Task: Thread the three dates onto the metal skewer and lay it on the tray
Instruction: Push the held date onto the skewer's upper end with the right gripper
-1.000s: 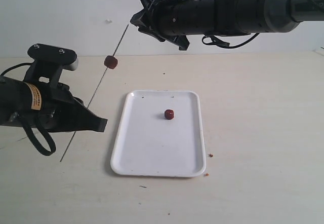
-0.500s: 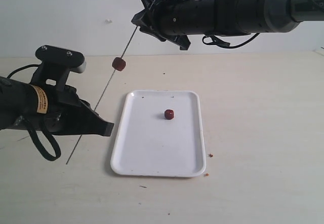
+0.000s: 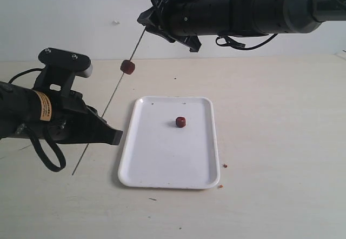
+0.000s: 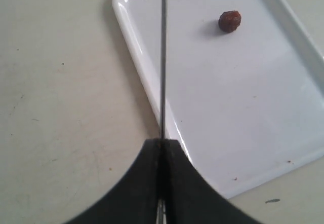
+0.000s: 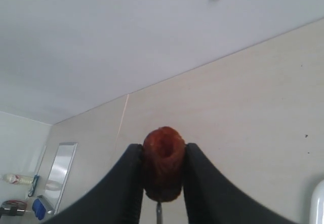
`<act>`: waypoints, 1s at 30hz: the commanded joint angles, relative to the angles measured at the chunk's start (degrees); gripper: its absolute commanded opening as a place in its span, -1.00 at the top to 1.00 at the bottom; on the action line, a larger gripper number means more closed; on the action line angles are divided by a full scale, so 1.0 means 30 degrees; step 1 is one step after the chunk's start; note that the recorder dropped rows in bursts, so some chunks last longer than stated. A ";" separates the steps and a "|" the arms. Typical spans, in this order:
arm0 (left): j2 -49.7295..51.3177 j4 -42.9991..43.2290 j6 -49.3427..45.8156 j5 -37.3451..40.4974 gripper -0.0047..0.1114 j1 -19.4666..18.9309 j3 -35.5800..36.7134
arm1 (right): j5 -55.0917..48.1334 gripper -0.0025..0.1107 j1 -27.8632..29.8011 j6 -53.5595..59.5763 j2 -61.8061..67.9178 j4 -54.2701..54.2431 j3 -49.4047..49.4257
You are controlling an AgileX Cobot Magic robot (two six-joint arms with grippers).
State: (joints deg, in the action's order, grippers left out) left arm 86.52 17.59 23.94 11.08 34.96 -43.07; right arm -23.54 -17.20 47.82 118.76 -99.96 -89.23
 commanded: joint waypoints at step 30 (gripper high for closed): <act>-0.0156 -0.0026 0.0099 -0.2158 0.92 -0.0588 -0.0151 | -0.2964 0.48 0.0098 0.1622 -0.0360 0.0004 -0.0162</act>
State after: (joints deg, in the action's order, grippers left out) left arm 86.52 17.72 24.03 6.87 33.26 -43.07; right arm -30.22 -17.20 51.51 118.40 -100.22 -89.36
